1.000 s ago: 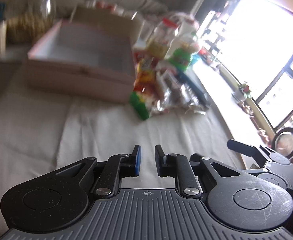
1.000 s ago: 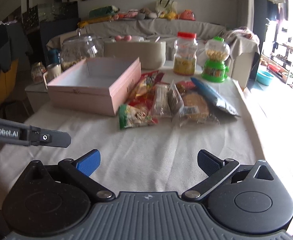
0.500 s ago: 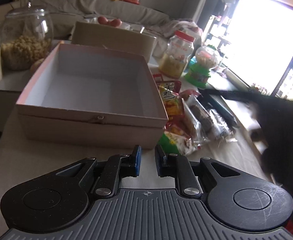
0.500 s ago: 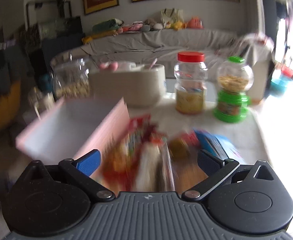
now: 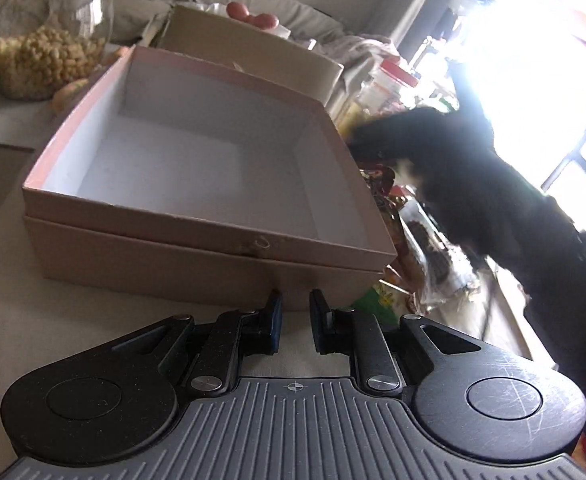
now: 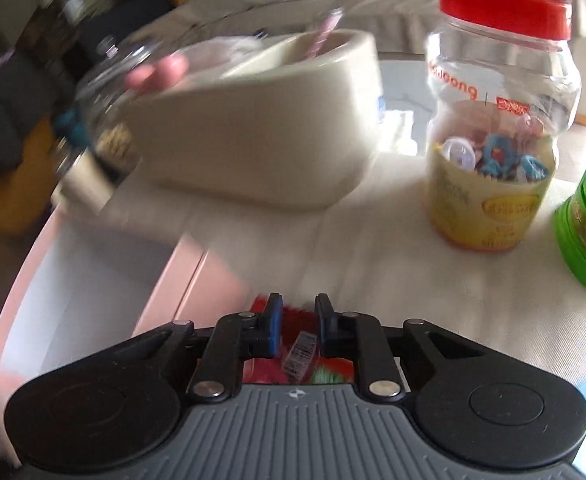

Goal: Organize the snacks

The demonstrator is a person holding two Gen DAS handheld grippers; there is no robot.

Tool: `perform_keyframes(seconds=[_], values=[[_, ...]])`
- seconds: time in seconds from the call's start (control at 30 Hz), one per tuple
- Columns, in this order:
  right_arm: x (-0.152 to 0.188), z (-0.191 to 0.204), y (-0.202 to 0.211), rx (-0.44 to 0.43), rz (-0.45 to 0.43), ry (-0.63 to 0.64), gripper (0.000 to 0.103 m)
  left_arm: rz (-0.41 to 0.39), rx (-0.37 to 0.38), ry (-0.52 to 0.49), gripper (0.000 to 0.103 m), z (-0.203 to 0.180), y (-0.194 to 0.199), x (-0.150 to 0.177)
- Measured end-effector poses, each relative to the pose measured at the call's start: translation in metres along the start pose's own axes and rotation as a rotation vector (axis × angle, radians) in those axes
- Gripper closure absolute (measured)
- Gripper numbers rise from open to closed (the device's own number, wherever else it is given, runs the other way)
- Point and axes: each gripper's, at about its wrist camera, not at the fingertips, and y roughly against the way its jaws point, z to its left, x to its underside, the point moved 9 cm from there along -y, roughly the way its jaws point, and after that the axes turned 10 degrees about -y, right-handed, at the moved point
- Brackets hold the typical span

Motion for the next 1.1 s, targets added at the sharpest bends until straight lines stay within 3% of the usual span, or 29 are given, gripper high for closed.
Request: perform_keyframes(seconds=[0.23,0.37,0.5,0.6,0.73,0.8,0.87,0.97,1.03,1.1], values=[[0.085,0.009,0.051,-0.096,0.114,0.039,0.090,0.011,0.041,0.017,0.085,-0.003,-0.011,0.002],[0.144,0.024,0.066,-0.164,0.196,0.037,0.090,0.034,0.105,0.003,0.084,-0.020,-0.013,0.008],[0.186,0.036,0.090,-0.185,0.183,0.099,0.090,0.051,0.097,-0.084,0.083,-0.034,-0.006,0.015],[0.210,0.040,0.107,-0.127,0.141,0.205,0.089,0.072,0.094,-0.099,0.083,-0.038,0.001,0.023],[0.226,0.043,0.128,0.008,0.054,0.354,0.062,0.113,0.159,-0.091,0.083,-0.051,0.017,0.037],[0.227,0.043,0.137,0.019,0.023,0.358,0.052,0.120,0.190,-0.076,0.083,-0.050,0.024,0.037],[0.224,0.044,0.145,-0.006,0.005,0.310,0.035,0.075,0.129,-0.060,0.083,-0.037,0.028,0.025],[0.228,0.051,0.153,-0.070,-0.014,0.239,0.018,-0.012,-0.032,-0.068,0.083,-0.004,0.030,0.003],[0.238,0.059,0.147,-0.078,-0.011,0.243,0.017,-0.049,-0.094,-0.059,0.084,0.013,0.028,-0.011],[0.249,0.069,0.137,-0.053,0.003,0.276,0.017,-0.049,-0.065,-0.043,0.083,0.018,0.022,-0.019]])
